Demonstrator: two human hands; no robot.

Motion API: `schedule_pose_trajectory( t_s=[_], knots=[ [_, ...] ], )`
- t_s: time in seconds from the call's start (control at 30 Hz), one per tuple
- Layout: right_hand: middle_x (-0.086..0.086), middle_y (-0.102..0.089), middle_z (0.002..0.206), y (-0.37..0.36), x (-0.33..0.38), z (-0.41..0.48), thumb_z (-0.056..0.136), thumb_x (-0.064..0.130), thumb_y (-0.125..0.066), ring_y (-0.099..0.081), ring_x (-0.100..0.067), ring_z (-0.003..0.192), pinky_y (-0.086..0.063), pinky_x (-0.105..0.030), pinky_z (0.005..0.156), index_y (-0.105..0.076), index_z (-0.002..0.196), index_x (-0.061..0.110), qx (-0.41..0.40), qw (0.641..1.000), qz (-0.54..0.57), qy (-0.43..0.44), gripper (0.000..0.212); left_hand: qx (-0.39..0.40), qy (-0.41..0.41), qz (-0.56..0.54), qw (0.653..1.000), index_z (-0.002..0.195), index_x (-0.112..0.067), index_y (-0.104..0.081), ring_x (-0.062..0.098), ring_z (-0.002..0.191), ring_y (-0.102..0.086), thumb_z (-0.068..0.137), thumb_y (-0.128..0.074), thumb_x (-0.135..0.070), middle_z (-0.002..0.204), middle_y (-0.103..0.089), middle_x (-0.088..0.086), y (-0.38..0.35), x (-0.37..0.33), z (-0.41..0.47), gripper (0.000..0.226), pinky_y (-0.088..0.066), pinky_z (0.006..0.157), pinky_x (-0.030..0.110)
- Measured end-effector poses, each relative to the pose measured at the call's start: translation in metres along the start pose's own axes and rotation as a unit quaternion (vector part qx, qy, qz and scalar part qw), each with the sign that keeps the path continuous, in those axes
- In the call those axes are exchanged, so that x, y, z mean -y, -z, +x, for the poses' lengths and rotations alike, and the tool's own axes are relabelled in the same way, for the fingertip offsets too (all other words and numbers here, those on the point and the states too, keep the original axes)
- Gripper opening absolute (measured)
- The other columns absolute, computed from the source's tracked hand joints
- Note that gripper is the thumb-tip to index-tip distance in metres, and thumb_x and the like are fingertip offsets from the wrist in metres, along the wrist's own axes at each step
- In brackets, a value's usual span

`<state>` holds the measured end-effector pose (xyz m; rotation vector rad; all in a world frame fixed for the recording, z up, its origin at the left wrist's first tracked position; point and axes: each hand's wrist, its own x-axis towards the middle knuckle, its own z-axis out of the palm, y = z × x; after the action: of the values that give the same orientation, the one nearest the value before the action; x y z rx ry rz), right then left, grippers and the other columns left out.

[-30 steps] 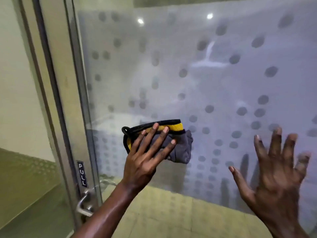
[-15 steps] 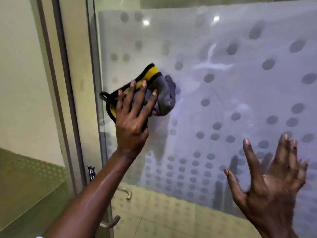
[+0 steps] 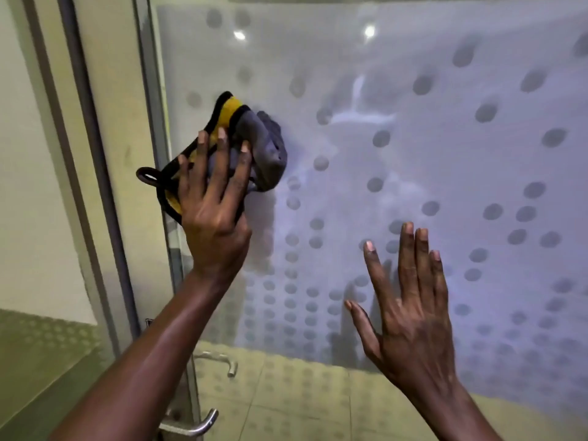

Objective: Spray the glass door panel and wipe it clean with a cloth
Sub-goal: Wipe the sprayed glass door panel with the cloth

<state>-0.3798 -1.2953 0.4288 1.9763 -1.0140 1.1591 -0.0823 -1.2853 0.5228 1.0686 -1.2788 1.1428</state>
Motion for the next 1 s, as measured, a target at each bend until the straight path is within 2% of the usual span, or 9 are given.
schedule_pose_trajectory(
  t_s=[0.1,0.2,0.27,0.37,0.5,0.57,0.7,0.87,1.0],
  knots=[
    [-0.028,-0.007,0.184,-0.006,0.004,0.000,0.103,0.049,-0.065,-0.009,-0.047,0.173,-0.015,-0.062,0.140,-0.027,0.175,0.019,0.000,1.000,-0.025,-0.009,0.087,0.039,-0.083,-0.028,0.995,0.166,-0.010,-0.053,0.049,0.166,-0.036,0.109,-0.046,0.011,0.175,-0.045,0.022,-0.008,-0.035,-0.019,0.061,-0.031,0.130,0.074],
    [-0.029,-0.010,0.184,-0.012,0.004,-0.001,0.101,0.048,-0.067,-0.011,-0.049,0.172,-0.017,-0.065,0.139,-0.033,0.173,0.016,-0.018,1.000,-0.018,-0.014,0.085,0.091,-0.209,-0.044,0.973,0.170,-0.014,-0.046,0.045,0.169,-0.031,0.114,-0.038,0.002,0.179,-0.041,0.017,-0.014,-0.057,-0.030,0.059,-0.031,0.132,0.071],
    [-0.029,-0.010,0.184,-0.014,0.006,-0.001,0.101,0.049,-0.066,-0.011,-0.050,0.172,-0.017,-0.066,0.138,-0.033,0.173,0.015,-0.020,1.000,-0.015,-0.012,0.086,0.086,-0.244,-0.031,0.966,0.172,-0.017,-0.043,0.042,0.170,-0.032,0.117,-0.035,-0.003,0.179,-0.040,0.015,-0.015,-0.053,-0.023,0.058,-0.033,0.133,0.068],
    [-0.026,-0.008,0.185,-0.013,0.005,0.000,0.101,0.053,-0.062,-0.010,-0.048,0.172,-0.017,-0.065,0.139,-0.030,0.174,0.019,-0.013,1.000,-0.023,-0.016,0.087,0.052,-0.203,0.019,0.978,0.171,-0.021,-0.047,0.041,0.168,-0.037,0.118,-0.035,-0.003,0.177,-0.045,0.014,-0.009,-0.022,-0.001,0.057,-0.036,0.132,0.067],
    [-0.025,-0.008,0.185,-0.008,0.006,0.000,0.101,0.054,-0.063,-0.011,-0.046,0.173,-0.019,-0.064,0.139,-0.029,0.175,0.021,-0.007,0.999,-0.030,-0.018,0.088,-0.004,-0.029,0.062,0.998,0.161,-0.014,-0.061,0.048,0.159,-0.049,0.119,-0.043,-0.008,0.168,-0.055,0.020,0.001,0.025,0.035,0.046,-0.041,0.125,0.073],
    [-0.025,-0.008,0.185,-0.006,0.007,0.001,0.101,0.054,-0.064,-0.011,-0.046,0.173,-0.021,-0.064,0.138,-0.028,0.175,0.020,-0.003,0.999,-0.031,-0.018,0.088,-0.020,0.015,0.063,0.998,0.158,-0.010,-0.063,0.049,0.158,-0.049,0.116,-0.053,-0.003,0.167,-0.055,0.021,0.002,0.025,0.037,0.043,-0.041,0.123,0.077],
    [-0.025,-0.009,0.185,-0.002,0.008,-0.002,0.101,0.050,-0.065,-0.012,-0.045,0.173,-0.025,-0.064,0.137,-0.029,0.175,0.017,0.002,0.999,-0.041,-0.019,0.088,0.004,0.002,0.026,1.000,0.159,-0.008,-0.061,0.053,0.160,-0.044,0.113,-0.045,0.005,0.169,-0.051,0.024,0.003,-0.010,-0.021,0.050,-0.034,0.127,0.077],
    [-0.029,-0.016,0.183,0.003,0.004,-0.019,0.099,0.046,-0.070,-0.019,-0.048,0.171,-0.029,-0.066,0.134,-0.037,0.170,0.004,-0.021,0.997,-0.055,-0.058,0.089,0.121,-0.032,0.015,0.992,0.165,-0.015,-0.053,0.050,0.167,-0.034,0.083,-0.051,0.019,0.176,-0.042,0.019,0.013,-0.058,-0.118,0.088,-0.027,0.132,0.076],
    [-0.031,-0.017,0.182,0.015,-0.021,-0.020,0.099,0.049,-0.070,-0.020,-0.049,0.170,-0.025,-0.066,0.136,-0.026,0.169,-0.007,-0.045,0.991,-0.086,-0.089,0.100,0.087,-0.060,0.002,0.994,0.162,-0.018,-0.059,0.047,0.165,-0.041,0.080,-0.048,0.019,0.173,-0.049,0.016,0.001,-0.068,-0.081,0.090,-0.034,0.131,0.071]
  ],
)
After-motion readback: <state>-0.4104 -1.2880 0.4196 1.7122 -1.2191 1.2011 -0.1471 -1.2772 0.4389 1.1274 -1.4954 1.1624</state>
